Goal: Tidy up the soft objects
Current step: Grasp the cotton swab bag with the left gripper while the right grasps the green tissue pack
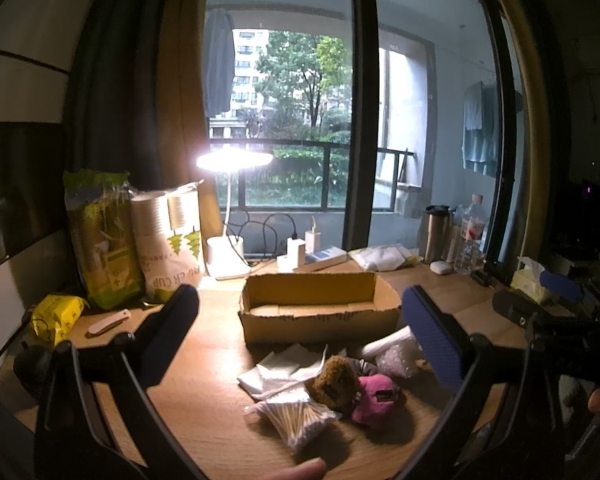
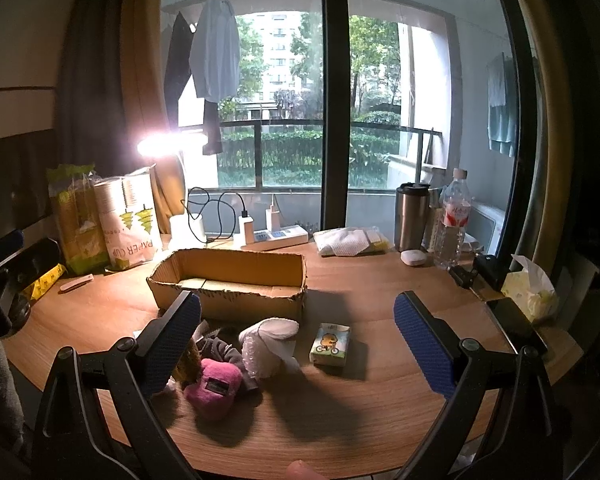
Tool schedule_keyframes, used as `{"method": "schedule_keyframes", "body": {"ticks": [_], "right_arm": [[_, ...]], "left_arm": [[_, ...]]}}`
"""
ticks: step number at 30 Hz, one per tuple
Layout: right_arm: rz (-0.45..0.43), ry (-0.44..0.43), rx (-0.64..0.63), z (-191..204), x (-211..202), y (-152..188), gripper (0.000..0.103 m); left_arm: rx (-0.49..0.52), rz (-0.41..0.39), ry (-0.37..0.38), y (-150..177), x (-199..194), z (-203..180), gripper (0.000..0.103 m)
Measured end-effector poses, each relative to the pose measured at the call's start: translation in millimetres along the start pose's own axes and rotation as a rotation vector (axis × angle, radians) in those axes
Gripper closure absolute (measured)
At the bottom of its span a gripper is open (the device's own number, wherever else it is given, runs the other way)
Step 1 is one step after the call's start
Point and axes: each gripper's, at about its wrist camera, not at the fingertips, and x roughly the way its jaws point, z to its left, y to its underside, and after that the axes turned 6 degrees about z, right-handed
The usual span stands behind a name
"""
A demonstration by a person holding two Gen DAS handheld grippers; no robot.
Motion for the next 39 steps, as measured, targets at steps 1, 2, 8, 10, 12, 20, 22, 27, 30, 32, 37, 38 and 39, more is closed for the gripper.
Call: {"method": "schedule_keyframes", "body": {"ticks": [1,2,8,10,12,20,22,27,30,32,37,38,39], "right_arm": [[0.005,0.001,0.004,-1.8,2.2,0.7,0.003],[0.01,0.002,0.009,-3.9,4.9,0.9,0.003],[0.067,0.023,0.029,-14.9,26.1,9.1,0.003],[0.087,0.029,0.032,-17.6,34.8,13.3,0.003],[0.11,0.031,0.033,-19.8,43.7,17.5,0.003],[0.201,0.015,0.04,-21.0,79.4,36.1,0.003],[0.223,0.007,0.04,-20.2,86.8,40.0,0.003],[0.266,-0.001,0.032,-19.0,103.0,51.8,0.003],[0.284,0.007,0.043,-24.5,113.4,57.8,0.003],[0.292,0.021,0.048,-29.7,119.8,60.0,0.003],[0.314,0.068,0.045,-44.1,143.6,61.5,0.003],[0.318,0.067,0.046,-46.6,148.5,60.5,0.003],[0.323,0.07,0.045,-49.5,154.2,58.9,0.003]], "left_arm": [[0.0,0.008,-0.004,1.3,2.6,-0.1,0.001],[0.0,0.014,-0.007,2.9,4.9,0.0,0.001],[-0.006,0.107,-0.014,15.5,32.3,3.5,0.001],[-0.002,0.142,-0.016,22.2,42.4,3.7,0.001],[0.002,0.185,-0.016,29.9,53.8,3.7,0.001],[-0.018,0.345,-0.014,64.5,93.1,10.2,0.001],[-0.032,0.377,-0.013,71.9,100.9,13.1,0.001],[-0.045,0.458,-0.011,86.8,119.3,15.9,0.001],[-0.038,0.487,-0.011,92.5,127.4,13.7,0.001],[-0.039,0.506,-0.016,95.8,132.7,13.2,0.001],[-0.057,0.552,-0.037,100.2,144.8,16.6,0.001],[-0.063,0.561,-0.043,101.4,146.5,17.4,0.001],[-0.068,0.568,-0.044,102.2,148.9,18.1,0.001]]}}
